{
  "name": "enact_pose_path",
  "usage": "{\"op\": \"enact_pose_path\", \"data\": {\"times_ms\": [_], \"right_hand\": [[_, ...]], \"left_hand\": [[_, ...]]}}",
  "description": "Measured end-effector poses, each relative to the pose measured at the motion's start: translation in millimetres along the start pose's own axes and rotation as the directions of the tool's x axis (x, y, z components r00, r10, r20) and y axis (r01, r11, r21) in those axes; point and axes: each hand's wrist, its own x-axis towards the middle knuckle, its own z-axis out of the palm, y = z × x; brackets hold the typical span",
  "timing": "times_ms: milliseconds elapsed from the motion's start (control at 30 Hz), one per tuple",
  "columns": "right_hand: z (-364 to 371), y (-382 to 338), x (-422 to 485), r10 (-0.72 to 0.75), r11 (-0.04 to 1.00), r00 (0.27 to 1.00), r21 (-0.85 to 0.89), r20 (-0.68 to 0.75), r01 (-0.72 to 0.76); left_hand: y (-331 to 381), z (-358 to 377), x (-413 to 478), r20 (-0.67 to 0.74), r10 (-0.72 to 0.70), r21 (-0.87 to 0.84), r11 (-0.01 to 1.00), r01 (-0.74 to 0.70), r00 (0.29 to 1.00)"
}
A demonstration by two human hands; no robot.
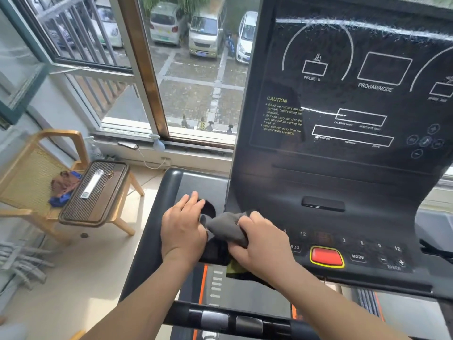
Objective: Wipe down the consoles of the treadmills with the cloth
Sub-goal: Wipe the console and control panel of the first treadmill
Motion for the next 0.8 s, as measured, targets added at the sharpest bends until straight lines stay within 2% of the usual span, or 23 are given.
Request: {"op": "enact_pose_path", "data": {"times_ms": [67,133,200,333,433,533,667,733,800], "right_hand": [[-7,-2,15,0.078,0.995,0.996,0.068,-0.031,-0.076],[-10,-10,34,0.117,0.993,0.985,0.037,-0.123,-0.114],[-1,-21,44,0.04,0.996,0.977,-0.065,-0.211,-0.055],[4,-29,55,-0.079,0.965,0.981,-0.259,-0.175,0.031],[-11,-43,58,-0.106,0.943,0.994,-0.315,0.026,0.109],[-17,-51,48,-0.091,0.958,0.983,-0.257,0.159,0.131],[-16,-40,5,-0.139,0.977,0.972,-0.132,0.191,0.166],[-15,-29,-8,-0.173,0.976,0.974,-0.108,0.148,0.19],[-15,-8,-1,-0.118,0.981,0.989,-0.142,0.085,0.13]], "left_hand": [[1,-1,0,-0.021,-0.015,-0.044,0.999,0.014,1.0],[3,-2,-2,-0.028,-0.027,-0.064,0.998,0.026,0.999],[3,-3,-2,-0.02,-0.045,-0.087,0.995,0.043,0.999],[2,-2,-2,-0.028,-0.085,-0.152,0.985,0.08,0.996],[2,-3,-2,-0.034,-0.093,-0.174,0.981,0.086,0.995],[1,-5,-2,-0.008,-0.112,-0.188,0.976,0.109,0.994],[0,-6,-2,0.004,-0.085,-0.15,0.985,0.084,0.996],[2,-6,-2,-0.001,-0.079,-0.129,0.988,0.078,0.997],[4,-6,-1,0.008,-0.075,-0.103,0.992,0.076,0.997]]}}
